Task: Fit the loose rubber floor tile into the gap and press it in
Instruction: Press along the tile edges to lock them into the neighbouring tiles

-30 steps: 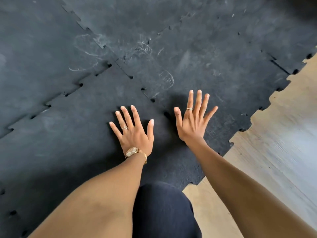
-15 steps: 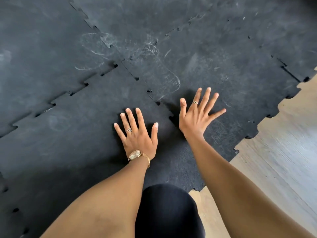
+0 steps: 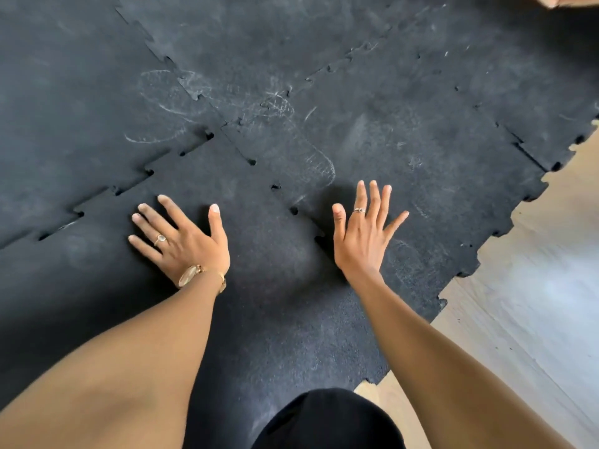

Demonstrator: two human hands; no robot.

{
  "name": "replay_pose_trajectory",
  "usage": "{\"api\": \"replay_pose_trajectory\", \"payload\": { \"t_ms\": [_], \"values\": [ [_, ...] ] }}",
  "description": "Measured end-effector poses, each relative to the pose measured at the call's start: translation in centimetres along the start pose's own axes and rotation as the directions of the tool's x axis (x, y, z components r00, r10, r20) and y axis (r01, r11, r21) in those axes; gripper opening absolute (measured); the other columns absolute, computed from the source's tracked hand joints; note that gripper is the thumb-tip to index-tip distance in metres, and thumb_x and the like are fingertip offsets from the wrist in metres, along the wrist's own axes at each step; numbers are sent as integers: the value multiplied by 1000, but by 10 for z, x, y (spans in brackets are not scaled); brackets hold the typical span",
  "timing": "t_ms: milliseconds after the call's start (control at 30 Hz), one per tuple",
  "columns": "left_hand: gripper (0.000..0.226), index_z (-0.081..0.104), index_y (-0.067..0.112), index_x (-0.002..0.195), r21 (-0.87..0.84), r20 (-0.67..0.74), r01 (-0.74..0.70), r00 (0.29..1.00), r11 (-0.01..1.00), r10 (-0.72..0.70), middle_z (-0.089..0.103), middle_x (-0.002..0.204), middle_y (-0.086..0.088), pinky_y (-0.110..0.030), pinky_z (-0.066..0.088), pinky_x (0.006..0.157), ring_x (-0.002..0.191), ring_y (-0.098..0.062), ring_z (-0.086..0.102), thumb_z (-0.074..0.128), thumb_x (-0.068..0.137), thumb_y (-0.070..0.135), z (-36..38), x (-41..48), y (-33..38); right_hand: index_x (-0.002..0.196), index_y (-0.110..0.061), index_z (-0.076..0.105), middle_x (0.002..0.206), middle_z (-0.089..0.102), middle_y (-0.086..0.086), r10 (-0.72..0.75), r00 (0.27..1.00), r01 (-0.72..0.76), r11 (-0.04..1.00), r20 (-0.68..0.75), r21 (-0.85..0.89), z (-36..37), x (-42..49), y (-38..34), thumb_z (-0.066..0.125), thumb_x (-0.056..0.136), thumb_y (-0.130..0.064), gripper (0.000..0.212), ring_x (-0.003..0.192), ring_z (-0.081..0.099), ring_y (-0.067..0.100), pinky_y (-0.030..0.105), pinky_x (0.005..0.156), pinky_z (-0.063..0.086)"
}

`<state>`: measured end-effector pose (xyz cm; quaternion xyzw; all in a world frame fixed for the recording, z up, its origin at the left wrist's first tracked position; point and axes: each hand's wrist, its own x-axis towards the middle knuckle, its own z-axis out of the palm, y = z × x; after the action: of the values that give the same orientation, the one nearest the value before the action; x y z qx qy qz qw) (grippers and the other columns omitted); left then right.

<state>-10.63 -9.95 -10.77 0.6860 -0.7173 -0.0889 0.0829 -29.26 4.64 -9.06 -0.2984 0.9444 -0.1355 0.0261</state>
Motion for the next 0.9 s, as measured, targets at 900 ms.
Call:
{"api": "replay_pose_trajectory", "payload": {
  "t_ms": [900],
  "values": [
    [82,16,10,154,52,-2,37,999,998,-37,16,159,-23,-57,6,118,148,-37,10,25,93,64,-5,0,6,154,-20,3,162,7,8,113,993,-110,992,41,-58,36,38,-89,-1,88,-70,83,149,-4,30,71,109,-6]
  ]
}}
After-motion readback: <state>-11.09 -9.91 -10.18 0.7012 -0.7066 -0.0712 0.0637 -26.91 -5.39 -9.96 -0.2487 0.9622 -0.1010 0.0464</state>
